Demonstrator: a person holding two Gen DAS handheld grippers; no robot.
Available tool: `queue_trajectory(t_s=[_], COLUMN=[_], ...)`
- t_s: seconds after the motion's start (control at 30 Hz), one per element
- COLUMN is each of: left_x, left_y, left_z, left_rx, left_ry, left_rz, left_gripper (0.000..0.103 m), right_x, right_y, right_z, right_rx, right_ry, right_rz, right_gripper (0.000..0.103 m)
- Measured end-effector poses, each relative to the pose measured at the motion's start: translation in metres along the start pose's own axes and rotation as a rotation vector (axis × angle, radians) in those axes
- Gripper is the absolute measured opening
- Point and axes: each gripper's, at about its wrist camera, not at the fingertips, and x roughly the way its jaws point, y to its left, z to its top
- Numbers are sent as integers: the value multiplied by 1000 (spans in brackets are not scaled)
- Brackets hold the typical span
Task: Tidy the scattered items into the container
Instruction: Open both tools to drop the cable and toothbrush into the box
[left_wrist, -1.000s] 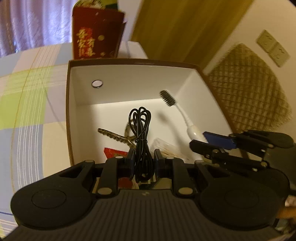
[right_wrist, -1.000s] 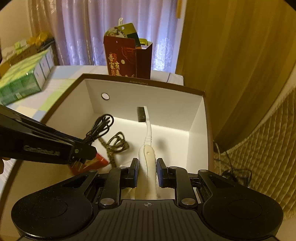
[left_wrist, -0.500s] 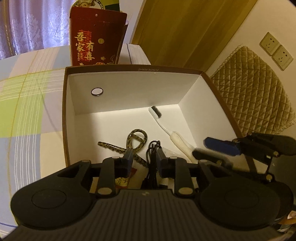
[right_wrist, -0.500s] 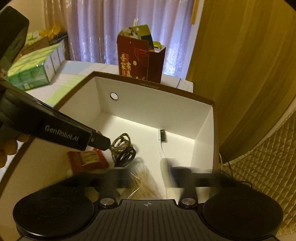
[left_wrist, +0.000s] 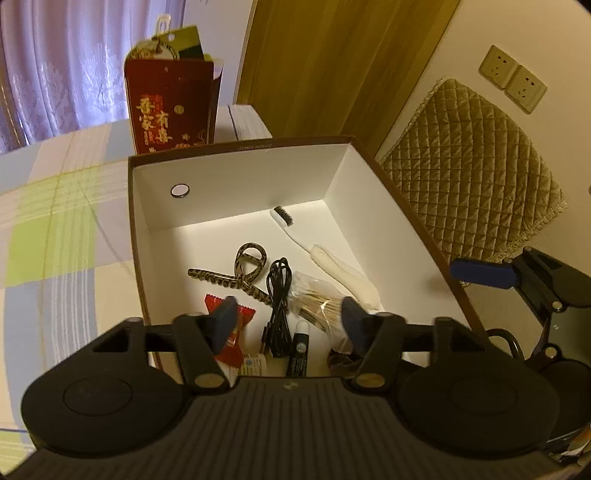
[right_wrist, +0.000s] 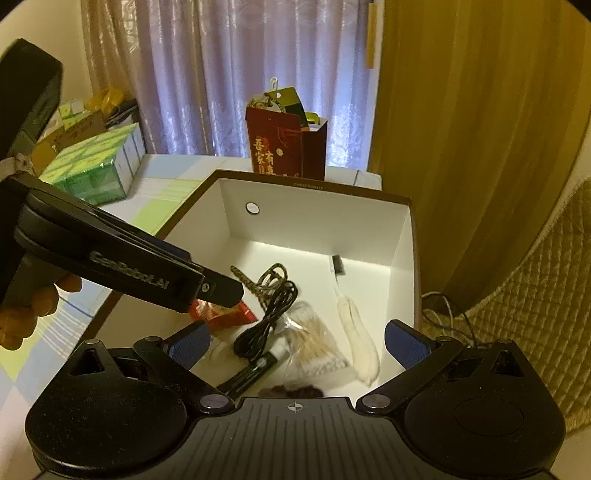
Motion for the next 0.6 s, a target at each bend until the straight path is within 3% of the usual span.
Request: queue_trajectory(t_s=[0.2, 0.43, 0.6], left_x=[-31, -62, -79], left_y=[-11, -21, -19], left_z=[-12, -36, -59], left_rx=[31, 119, 126], left_ry=[-45, -78, -73], left_rz=[6, 78, 106], left_gripper=[77, 78, 82], right_x=[-25, -55, -73], right_y=[9, 24, 41], right_z=[-14, -33, -48], right_rx=[50, 145, 186], right_ry=[-39, -69, -81], right_rz=[-20, -61, -110], right_gripper=[103, 103, 103])
